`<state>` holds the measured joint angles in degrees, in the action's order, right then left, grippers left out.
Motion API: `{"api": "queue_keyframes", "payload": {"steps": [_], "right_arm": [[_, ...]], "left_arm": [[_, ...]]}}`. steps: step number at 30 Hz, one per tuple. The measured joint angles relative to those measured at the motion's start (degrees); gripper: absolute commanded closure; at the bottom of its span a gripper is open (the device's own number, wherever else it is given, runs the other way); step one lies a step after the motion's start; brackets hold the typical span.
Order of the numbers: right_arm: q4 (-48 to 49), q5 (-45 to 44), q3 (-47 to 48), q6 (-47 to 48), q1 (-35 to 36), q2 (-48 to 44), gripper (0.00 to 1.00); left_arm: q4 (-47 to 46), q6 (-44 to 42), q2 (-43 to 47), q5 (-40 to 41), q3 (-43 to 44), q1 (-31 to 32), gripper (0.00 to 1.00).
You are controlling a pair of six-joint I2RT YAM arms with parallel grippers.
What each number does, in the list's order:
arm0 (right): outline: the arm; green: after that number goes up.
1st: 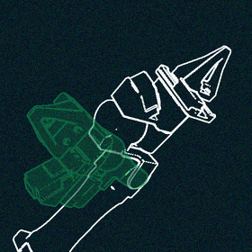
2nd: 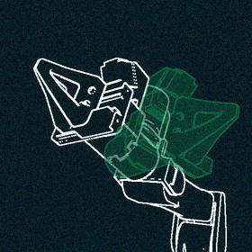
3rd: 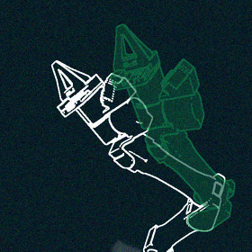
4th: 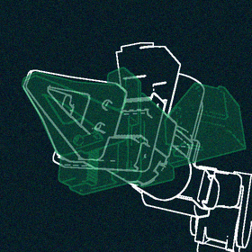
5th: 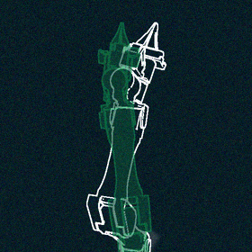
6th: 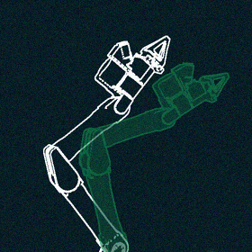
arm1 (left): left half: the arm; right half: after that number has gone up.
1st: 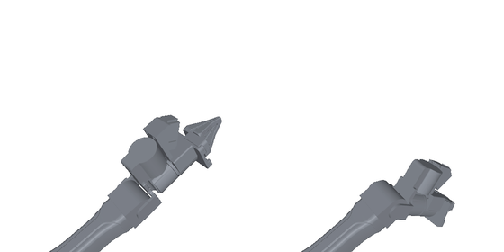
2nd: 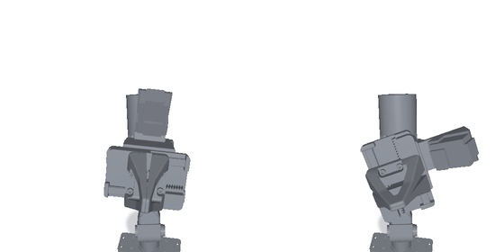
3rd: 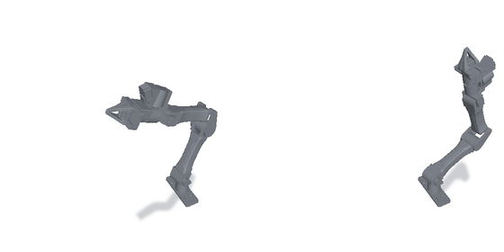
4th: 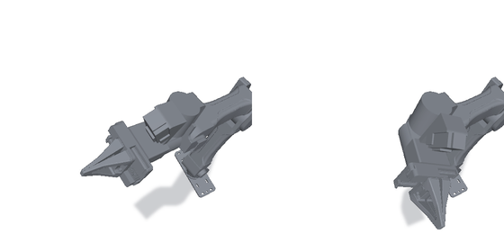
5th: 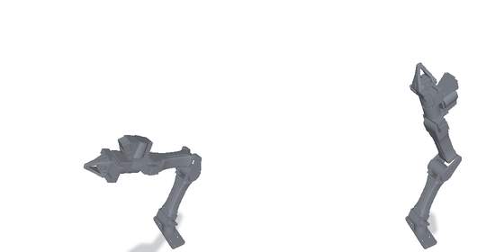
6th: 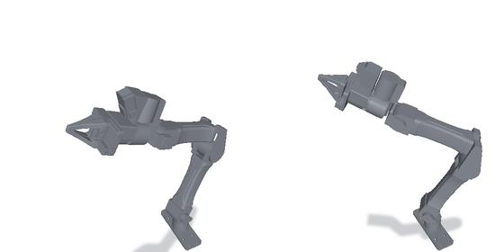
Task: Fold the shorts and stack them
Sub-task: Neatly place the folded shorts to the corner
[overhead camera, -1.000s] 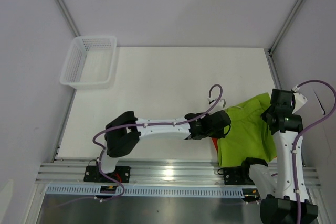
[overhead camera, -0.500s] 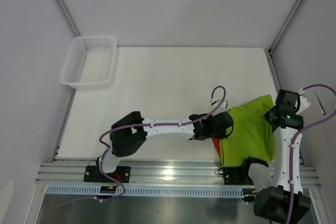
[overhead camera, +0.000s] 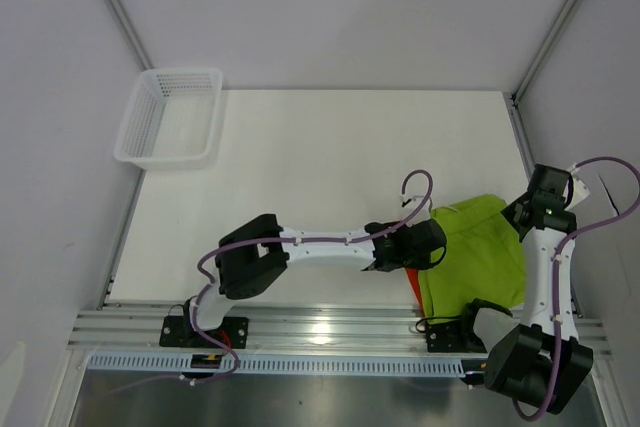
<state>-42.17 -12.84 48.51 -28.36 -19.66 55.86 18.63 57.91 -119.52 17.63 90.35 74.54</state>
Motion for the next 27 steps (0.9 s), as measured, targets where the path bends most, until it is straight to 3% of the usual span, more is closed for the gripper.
{"api": "queue_keyframes", "payload": {"steps": [1,3,7,13,15,20,27], "right_arm": [[0.5,-0.2,0.0,-0.2,0.0,0.3,0.45],[1.2,-0.8,0.0,-0.2,-0.2,0.6,0.25],[1.7,-2.2,0.0,-0.3,-0.5,0.6,0.16],[1.8,-2.5,0.1,-0.2,-0.5,0.3,0.14],[1.8,-0.9,0.4,0.1,-0.5,-0.3,0.10],[2.7,5.5,1.7,1.9,0.5,-2.5,0.00],[7.0,15.0,2.1,3.2,5.0,-4.9,0.01]], "left_arm": [[0.0,0.0,-0.2,0.0,0.0,0.1,0.50],[0.4,-0.1,-0.4,-0.1,0.0,0.1,0.29],[1.9,0.2,-0.4,0.0,0.2,0.2,0.14],[4.1,0.1,0.6,0.7,-0.3,-0.3,0.13],[4.0,0.0,3.0,0.6,-2.9,-0.7,0.13],[3.0,-1.7,12.9,0.9,-11.7,-2.9,0.12],[2.9,-6.6,28.9,4.3,-21.0,-6.8,0.07]]}}
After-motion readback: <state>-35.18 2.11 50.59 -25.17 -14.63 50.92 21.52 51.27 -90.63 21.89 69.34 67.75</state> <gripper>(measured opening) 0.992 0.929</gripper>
